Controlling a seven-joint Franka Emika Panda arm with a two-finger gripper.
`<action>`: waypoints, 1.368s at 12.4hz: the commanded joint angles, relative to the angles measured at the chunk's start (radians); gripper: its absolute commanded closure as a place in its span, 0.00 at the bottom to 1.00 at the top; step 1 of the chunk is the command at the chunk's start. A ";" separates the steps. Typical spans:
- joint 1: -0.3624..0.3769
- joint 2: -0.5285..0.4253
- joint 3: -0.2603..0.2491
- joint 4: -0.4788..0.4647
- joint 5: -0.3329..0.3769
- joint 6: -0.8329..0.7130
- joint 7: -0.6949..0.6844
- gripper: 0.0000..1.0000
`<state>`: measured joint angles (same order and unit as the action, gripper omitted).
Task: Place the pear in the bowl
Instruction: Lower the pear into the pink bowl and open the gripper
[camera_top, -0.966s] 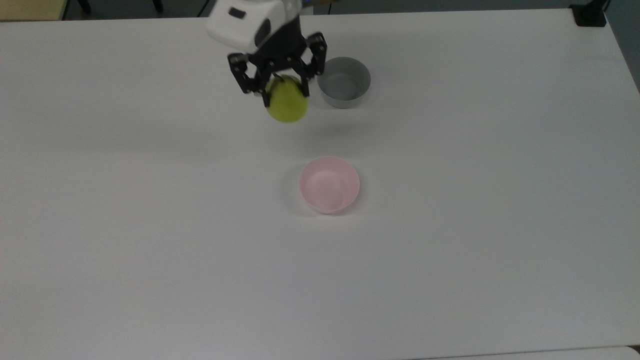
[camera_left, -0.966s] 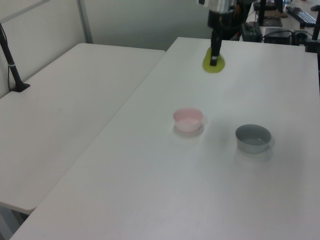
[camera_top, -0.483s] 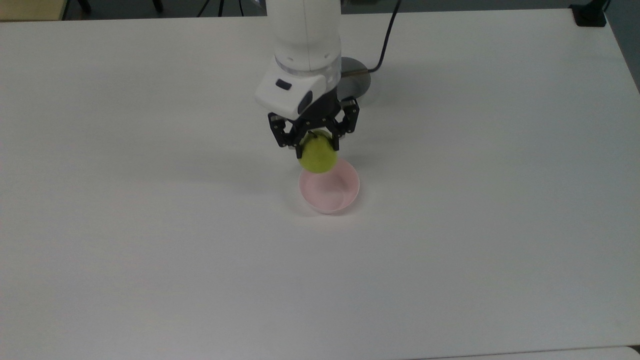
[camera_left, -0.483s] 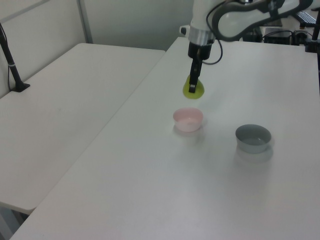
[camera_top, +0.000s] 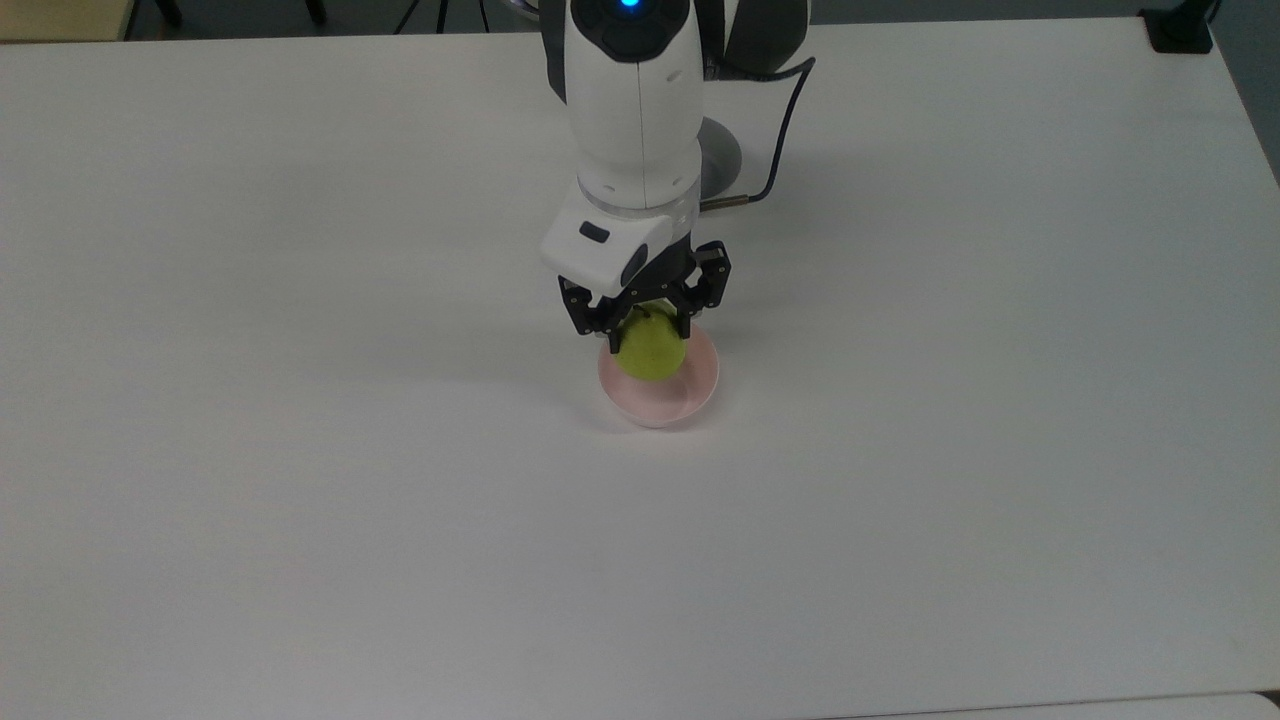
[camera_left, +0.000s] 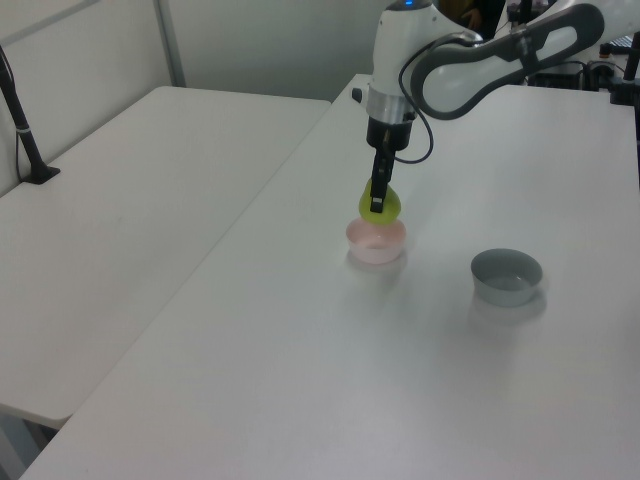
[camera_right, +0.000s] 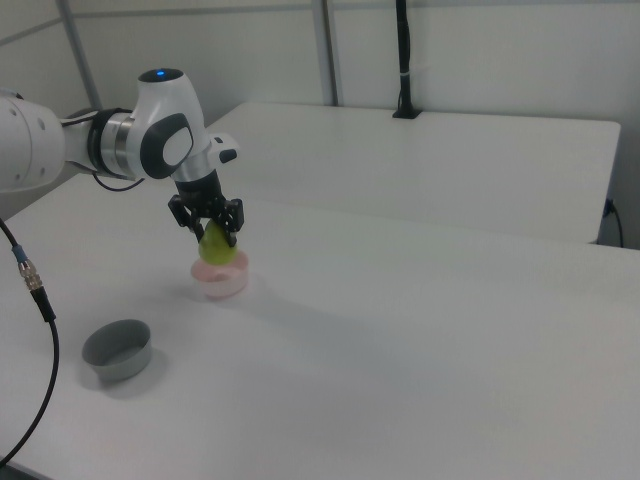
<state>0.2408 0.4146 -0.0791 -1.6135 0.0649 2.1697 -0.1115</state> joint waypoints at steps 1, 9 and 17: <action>0.023 0.026 -0.010 -0.009 -0.020 0.051 0.023 0.98; 0.023 0.049 0.002 -0.029 -0.031 0.101 0.023 0.63; 0.011 -0.005 0.002 -0.026 -0.053 0.047 0.023 0.00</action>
<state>0.2516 0.4686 -0.0753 -1.6203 0.0291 2.2400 -0.1107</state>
